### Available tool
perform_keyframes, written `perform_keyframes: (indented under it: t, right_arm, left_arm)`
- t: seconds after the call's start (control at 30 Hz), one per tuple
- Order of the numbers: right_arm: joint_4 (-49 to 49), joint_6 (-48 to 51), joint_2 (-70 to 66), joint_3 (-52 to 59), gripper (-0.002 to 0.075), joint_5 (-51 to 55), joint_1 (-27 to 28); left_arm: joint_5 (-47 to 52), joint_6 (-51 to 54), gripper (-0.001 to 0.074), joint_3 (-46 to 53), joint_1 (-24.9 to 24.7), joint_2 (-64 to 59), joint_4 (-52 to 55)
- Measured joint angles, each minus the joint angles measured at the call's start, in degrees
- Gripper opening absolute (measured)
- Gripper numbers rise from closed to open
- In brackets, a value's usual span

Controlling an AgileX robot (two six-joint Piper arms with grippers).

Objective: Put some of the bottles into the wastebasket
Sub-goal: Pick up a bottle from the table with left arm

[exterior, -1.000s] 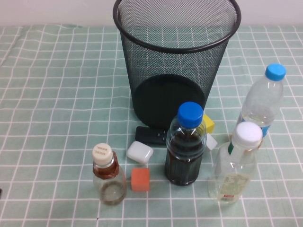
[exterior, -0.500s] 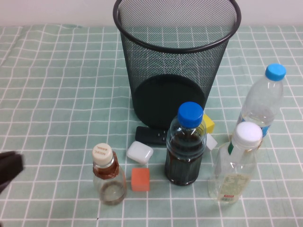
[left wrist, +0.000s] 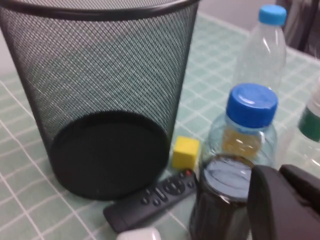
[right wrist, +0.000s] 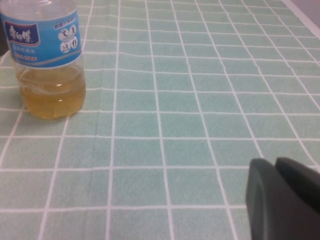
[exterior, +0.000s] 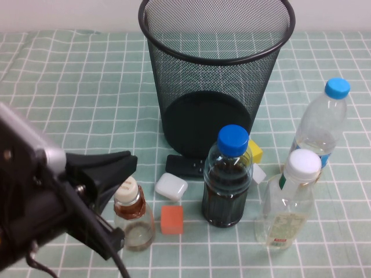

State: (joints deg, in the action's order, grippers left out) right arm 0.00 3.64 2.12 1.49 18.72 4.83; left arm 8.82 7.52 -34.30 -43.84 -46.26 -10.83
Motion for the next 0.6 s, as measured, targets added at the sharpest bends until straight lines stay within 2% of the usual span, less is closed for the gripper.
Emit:
perform_keyframes:
  t: [0.2, 0.3, 0.37, 0.53, 0.6]
  right_arm:
    - [0.00, 0.00, 0.00, 0.00, -0.0007, 0.00, 0.00]
    - [0.00, 0.00, 0.00, 0.00, -0.0007, 0.00, 0.00]
    - [0.00, 0.00, 0.00, 0.00, -0.0007, 0.00, 0.00]
    - [0.00, 0.00, 0.00, 0.00, -0.0007, 0.00, 0.00]
    - [0.00, 0.00, 0.00, 0.00, -0.0007, 0.00, 0.00]
  left_arm:
    - [-26.25, -0.67, -0.0001, 14.31, -0.55, 0.11, -0.60]
    - [-35.51, -1.31, 0.0048, 17.91, -0.55, -0.62, -0.17]
    - [-37.24, -1.43, 0.0134, 18.39, -0.55, -1.04, -0.01]
    - [-38.88, -2.44, 0.0433, 18.48, -0.55, -4.59, 0.01]
    - [-39.52, -2.72, 0.0500, 18.48, -0.55, -6.86, 0.01]
